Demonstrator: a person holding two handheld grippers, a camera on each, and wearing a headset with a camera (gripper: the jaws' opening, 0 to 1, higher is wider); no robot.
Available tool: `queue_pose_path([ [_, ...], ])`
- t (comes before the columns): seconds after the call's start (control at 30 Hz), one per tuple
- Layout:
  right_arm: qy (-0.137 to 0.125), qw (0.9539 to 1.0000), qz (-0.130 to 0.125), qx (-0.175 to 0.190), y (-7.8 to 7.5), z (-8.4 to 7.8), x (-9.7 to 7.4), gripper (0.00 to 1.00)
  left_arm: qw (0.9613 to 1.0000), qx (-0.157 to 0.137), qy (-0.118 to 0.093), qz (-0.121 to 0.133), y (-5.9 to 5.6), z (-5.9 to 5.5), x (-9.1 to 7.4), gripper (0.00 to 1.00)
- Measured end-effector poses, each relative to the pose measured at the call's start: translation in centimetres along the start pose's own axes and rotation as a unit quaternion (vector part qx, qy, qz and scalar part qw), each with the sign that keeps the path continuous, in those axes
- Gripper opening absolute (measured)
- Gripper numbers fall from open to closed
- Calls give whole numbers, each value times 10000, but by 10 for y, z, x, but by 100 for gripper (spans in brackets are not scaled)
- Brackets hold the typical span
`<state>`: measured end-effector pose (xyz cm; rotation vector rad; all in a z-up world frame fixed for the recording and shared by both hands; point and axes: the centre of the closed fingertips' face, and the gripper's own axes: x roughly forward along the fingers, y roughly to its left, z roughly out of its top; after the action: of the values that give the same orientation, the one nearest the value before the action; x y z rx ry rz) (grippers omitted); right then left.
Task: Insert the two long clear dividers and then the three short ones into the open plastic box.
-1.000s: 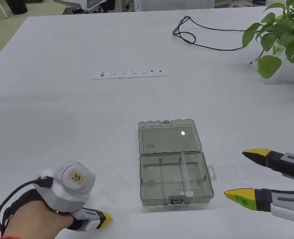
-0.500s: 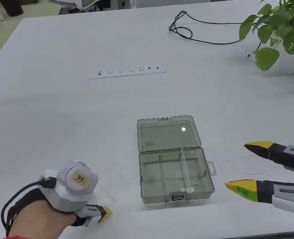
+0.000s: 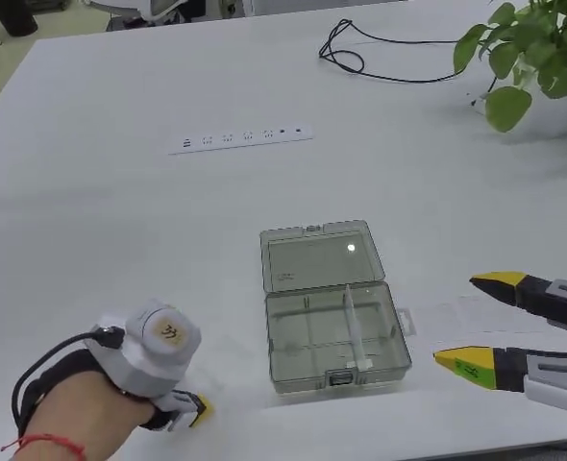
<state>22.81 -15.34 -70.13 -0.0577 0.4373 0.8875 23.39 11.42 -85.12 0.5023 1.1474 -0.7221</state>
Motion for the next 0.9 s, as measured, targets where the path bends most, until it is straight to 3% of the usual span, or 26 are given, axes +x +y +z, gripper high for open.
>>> queue_pose_path([
  [0.27,11,10000,-16,2,2,-1,-1,64,10000,-12,18,-30,0,0,0,32],
  [0.4,-4,10000,-21,34,3,-1,-1,65,9995,-274,-12,-137,0,1,-1,31],
  [0.5,30,10000,-16,19,4,-1,-1,65,9995,-255,-9,-187,-3,1,-1,31],
  [0.9,106,9999,12,-34,8,2,1,64,9957,-734,-314,-464,-10,4,-5,30],
])
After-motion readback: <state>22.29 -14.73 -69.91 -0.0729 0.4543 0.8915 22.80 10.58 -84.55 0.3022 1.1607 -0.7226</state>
